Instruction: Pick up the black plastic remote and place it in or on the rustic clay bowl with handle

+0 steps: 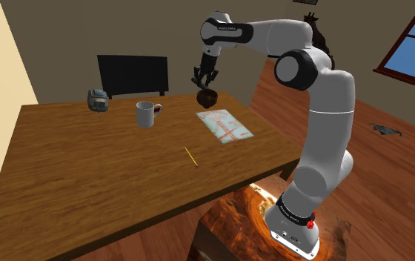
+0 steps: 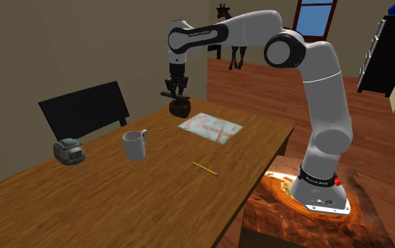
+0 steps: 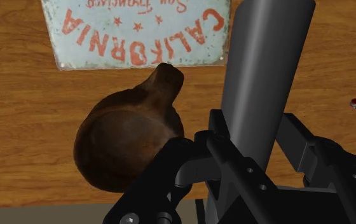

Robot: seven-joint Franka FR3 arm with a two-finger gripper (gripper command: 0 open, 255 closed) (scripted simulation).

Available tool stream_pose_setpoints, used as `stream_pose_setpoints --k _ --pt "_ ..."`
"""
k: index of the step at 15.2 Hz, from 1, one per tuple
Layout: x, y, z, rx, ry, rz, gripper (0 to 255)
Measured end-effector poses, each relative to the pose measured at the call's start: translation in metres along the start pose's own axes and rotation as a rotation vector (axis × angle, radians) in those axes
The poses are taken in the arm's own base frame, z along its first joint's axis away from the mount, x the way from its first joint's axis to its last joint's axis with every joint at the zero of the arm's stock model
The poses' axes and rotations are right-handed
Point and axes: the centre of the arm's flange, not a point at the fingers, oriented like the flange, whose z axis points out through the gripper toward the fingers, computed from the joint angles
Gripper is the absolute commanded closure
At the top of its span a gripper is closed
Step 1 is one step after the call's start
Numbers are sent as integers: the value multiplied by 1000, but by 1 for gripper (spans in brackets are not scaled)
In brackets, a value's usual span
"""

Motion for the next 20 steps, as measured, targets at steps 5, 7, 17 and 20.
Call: stream_pose_setpoints --k 5,7,17,20 --pt "26 66 -5 -1 0 0 255" --pt "36 90 -4 0 0 0 255" --pt "42 117 34 0 0 -1 255" --pt "41 118 51 0 -1 -1 255"
